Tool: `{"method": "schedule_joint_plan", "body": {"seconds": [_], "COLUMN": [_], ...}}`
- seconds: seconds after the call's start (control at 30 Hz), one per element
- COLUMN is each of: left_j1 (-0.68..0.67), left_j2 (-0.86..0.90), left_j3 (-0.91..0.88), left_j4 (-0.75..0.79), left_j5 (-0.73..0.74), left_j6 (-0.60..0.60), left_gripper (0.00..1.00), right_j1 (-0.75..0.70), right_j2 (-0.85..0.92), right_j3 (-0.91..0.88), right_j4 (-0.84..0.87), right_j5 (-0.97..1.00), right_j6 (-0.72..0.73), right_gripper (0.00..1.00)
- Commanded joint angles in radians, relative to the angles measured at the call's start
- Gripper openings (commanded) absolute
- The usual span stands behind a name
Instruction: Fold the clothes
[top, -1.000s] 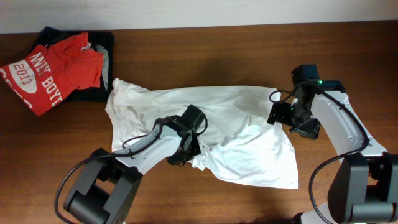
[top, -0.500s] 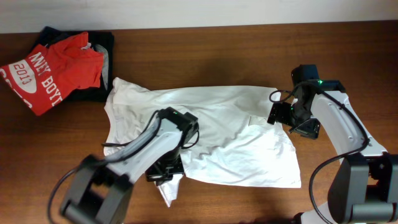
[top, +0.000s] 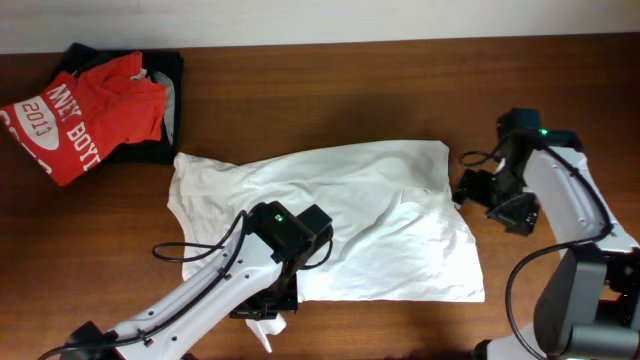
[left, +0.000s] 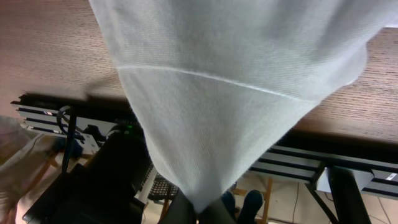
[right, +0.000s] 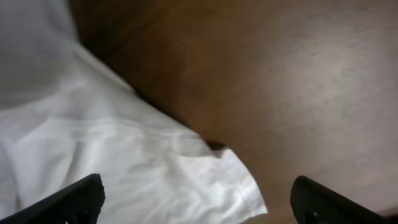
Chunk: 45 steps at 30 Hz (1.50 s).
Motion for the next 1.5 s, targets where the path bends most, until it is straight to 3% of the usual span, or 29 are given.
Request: {"method": "schedule_joint_plan", "body": {"seconds": [0.0,0.1,0.23,0.33,0.4,0.5,0.53,0.57,0.6,0.63,0.67,0.8,0.87,1.0,1.07,1.33,1.37,1.4,1.43,1.47], "left_j1": [-0.002,-0.002,-0.002,0.063,0.188,0.513,0.54,0.57,0.595,0.621,0.632,0.703,0.765,0.855,0.88,0.885,0.886,0.886,0.886,0.886], "left_j2": [-0.017,-0.017,-0.017,-0.017,-0.017,-0.013,-0.008,0.002,0.021,0.07,0.119,0.262,0.309,0.328,0.335,0.454,0.464,0.473,0.48,0.483], "left_j3": [0.008,0.008,0.008,0.008,0.008,0.008,0.008,0.008,0.008,0.008,0.008,0.008,0.008,0.008,0.008,-0.005,-0.005,-0.005,-0.005,-0.005], "left_j4": [-0.008,0.027,0.063,0.145,0.2,0.356,0.369,0.382,0.391,0.403,0.42,0.485,0.507,0.541,0.537,0.558,0.57,0.586,0.606,0.623], "left_j5": [-0.043,-0.046,-0.064,-0.144,-0.149,-0.034,-0.034,-0.033,-0.033,-0.036,-0.044,-0.045,-0.045,-0.139,-0.108,-0.083,-0.083,-0.084,-0.083,-0.083], "left_j6": [0.005,0.005,0.006,0.021,0.097,0.321,0.332,0.349,0.359,0.375,0.377,0.377,0.394,0.405,0.456,0.466,0.471,0.475,0.474,0.474], "left_gripper": [0.05,0.1,0.21,0.39,0.51,0.72,0.71,0.6,0.34,0.26,0.37,0.38,0.56,0.73,0.73,0.72,0.65,0.51,0.25,0.1], "right_j1": [-0.073,-0.077,-0.077,-0.077,-0.077,-0.077,-0.077,-0.077,-0.077,-0.068,-0.056,-0.016,-0.016,-0.016,-0.016,-0.016,-0.016,-0.016,-0.016,-0.016], "right_j2": [-0.064,-0.139,-0.163,-0.163,-0.163,-0.163,-0.163,-0.163,-0.163,-0.163,-0.163,-0.16,-0.16,-0.16,-0.16,-0.16,-0.16,-0.16,-0.16,-0.16], "right_j3": [-0.002,-0.007,-0.116,-0.159,-0.159,-0.159,-0.159,-0.159,-0.159,-0.159,-0.16,-0.16,-0.16,-0.16,-0.16,-0.16,-0.16,-0.16,-0.16,-0.16], "right_j4": [-0.05,-0.134,-0.094,-0.061,-0.053,-0.025,-0.018,-0.01,0.0,0.014,0.024,0.041,0.045,0.052,0.052,0.061,0.061,0.063,0.064,0.064], "right_j5": [-0.027,-0.026,-0.038,-0.109,-0.109,-0.11,-0.11,-0.116,-0.134,-0.143,-0.143,-0.127,-0.128,-0.128,-0.128,-0.128,-0.128,-0.128,-0.128,-0.128], "right_j6": [0.019,0.02,0.019,-0.053,-0.077,-0.097,-0.097,-0.097,-0.098,-0.098,-0.101,-0.101,-0.101,-0.101,-0.112,-0.131,-0.131,-0.131,-0.131,-0.131], "right_gripper": [0.99,0.99,0.99,0.99,0.99,0.99,0.99,0.99,0.99,0.99,0.99,0.99,0.99,0.99,0.98,0.99,0.99,0.99,0.99,0.99]}}
